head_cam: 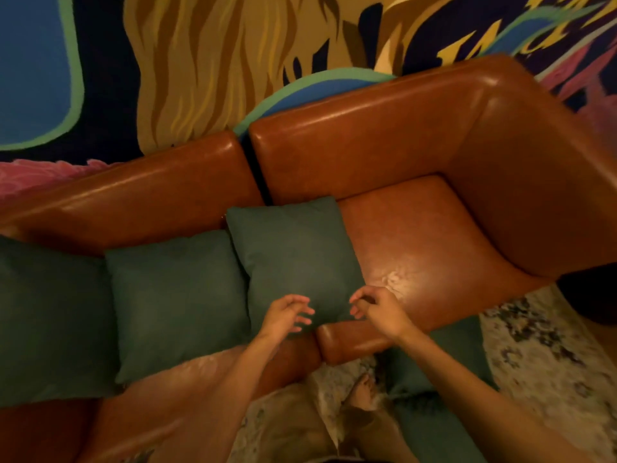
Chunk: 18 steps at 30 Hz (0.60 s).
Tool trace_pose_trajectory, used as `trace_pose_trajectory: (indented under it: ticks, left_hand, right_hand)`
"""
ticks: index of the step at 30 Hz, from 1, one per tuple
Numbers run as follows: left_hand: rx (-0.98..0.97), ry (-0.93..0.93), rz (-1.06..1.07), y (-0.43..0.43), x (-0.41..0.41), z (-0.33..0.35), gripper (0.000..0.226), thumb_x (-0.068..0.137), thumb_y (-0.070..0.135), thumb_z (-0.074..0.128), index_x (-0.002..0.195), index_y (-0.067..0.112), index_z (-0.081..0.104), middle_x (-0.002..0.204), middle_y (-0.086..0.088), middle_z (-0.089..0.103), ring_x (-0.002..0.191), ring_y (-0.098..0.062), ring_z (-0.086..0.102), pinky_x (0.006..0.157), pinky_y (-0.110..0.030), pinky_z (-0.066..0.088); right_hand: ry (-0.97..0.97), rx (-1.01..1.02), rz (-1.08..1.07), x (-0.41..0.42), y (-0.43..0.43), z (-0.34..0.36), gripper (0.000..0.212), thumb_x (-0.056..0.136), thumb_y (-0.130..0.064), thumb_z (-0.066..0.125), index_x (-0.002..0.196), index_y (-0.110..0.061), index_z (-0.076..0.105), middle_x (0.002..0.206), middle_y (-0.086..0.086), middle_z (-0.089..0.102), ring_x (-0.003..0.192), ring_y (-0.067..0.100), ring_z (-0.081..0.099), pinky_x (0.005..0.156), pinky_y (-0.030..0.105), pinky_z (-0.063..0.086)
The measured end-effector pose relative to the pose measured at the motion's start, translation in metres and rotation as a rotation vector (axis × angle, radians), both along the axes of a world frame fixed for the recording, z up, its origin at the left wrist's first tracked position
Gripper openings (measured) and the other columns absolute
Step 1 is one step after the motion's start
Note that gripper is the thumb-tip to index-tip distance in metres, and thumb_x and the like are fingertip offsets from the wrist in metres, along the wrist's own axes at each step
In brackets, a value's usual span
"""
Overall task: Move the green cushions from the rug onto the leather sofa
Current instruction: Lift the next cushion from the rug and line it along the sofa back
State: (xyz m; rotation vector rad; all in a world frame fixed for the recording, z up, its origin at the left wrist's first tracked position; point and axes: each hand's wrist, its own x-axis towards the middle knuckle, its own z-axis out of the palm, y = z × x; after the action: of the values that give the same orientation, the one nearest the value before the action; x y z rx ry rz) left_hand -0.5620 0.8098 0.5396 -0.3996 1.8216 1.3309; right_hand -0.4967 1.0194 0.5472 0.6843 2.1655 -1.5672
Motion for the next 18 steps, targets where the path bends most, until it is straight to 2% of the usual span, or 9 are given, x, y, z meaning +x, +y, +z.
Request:
trace_pose_trajectory:
  ticks: [4, 9, 13, 18]
  left_hand:
    - [0.095, 0.069, 0.026, 0.023, 0.061, 0.031, 0.015, 0.095, 0.011, 0.049, 0.088, 0.018, 0.060, 0.059, 0.006, 0.068, 0.042, -0.001, 0.057, 0.042, -0.013, 0.039]
    - [0.159, 0.118, -0.022, 0.029, 0.123, 0.061, 0.017, 0.097, 0.013, 0.047, 0.088, 0.016, 0.061, 0.056, 0.006, 0.067, 0.042, -0.002, 0.056, 0.041, -0.015, 0.037]
    - [0.194, 0.174, -0.074, 0.016, 0.166, 0.066, 0.018, 0.096, 0.008, 0.048, 0.087, 0.016, 0.061, 0.061, 0.003, 0.066, 0.041, -0.004, 0.055, 0.040, -0.016, 0.037]
    - [0.232, 0.277, -0.100, -0.007, 0.210, 0.067, 0.018, 0.094, 0.000, 0.048, 0.090, 0.011, 0.061, 0.065, -0.006, 0.060, 0.039, -0.001, 0.051, 0.040, -0.012, 0.036]
  right_hand:
    - [0.087, 0.008, 0.014, 0.059, 0.002, 0.018, 0.018, 0.087, 0.010, 0.052, 0.082, -0.003, 0.063, 0.062, 0.002, 0.064, 0.051, -0.002, 0.060, 0.058, 0.014, 0.048]
    - [0.143, 0.010, -0.076, 0.120, -0.003, 0.034, 0.026, 0.089, 0.009, 0.053, 0.077, -0.013, 0.062, 0.062, 0.000, 0.062, 0.049, 0.004, 0.061, 0.055, 0.021, 0.051]
    - [0.151, 0.022, -0.136, 0.169, -0.015, 0.051, 0.032, 0.089, 0.006, 0.051, 0.073, -0.019, 0.062, 0.057, -0.004, 0.066, 0.050, 0.006, 0.062, 0.052, 0.016, 0.045]
    - [0.153, -0.056, -0.257, 0.235, -0.034, 0.064, 0.029, 0.095, -0.001, 0.045, 0.077, -0.015, 0.062, 0.072, 0.014, 0.069, 0.055, 0.014, 0.061, 0.054, 0.017, 0.048]
